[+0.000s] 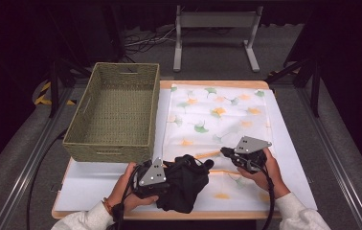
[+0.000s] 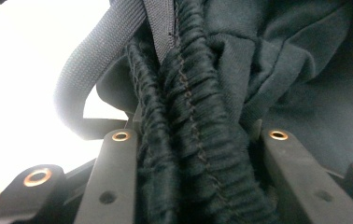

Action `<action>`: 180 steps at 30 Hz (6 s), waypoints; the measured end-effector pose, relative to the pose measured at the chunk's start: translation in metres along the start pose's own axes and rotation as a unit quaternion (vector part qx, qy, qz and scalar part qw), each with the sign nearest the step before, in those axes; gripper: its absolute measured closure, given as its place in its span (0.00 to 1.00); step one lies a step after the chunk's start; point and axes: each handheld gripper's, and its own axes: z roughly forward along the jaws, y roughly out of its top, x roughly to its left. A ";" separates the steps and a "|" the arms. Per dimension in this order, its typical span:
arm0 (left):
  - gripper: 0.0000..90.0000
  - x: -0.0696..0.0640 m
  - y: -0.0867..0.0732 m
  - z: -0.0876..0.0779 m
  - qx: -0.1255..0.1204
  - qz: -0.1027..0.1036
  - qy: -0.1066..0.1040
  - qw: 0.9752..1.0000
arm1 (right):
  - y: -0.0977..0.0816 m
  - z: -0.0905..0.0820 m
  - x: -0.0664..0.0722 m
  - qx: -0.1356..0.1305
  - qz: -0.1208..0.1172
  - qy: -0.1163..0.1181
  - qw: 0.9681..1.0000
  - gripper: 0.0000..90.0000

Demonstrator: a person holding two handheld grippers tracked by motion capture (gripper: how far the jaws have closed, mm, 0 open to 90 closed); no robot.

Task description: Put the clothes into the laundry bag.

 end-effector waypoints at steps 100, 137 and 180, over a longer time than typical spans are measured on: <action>0.30 0.003 0.047 0.026 -0.039 -0.027 0.020 0.999 | 0.035 -0.026 0.000 -0.042 -0.010 -0.022 0.999 0.98; 0.79 -0.004 0.024 0.091 0.040 -0.002 0.031 0.999 | 0.039 -0.028 0.005 -0.046 -0.022 -0.020 0.999 0.98; 0.84 0.007 0.053 0.094 0.038 -0.027 0.018 0.999 | 0.038 -0.028 0.006 -0.043 -0.025 -0.020 0.999 0.98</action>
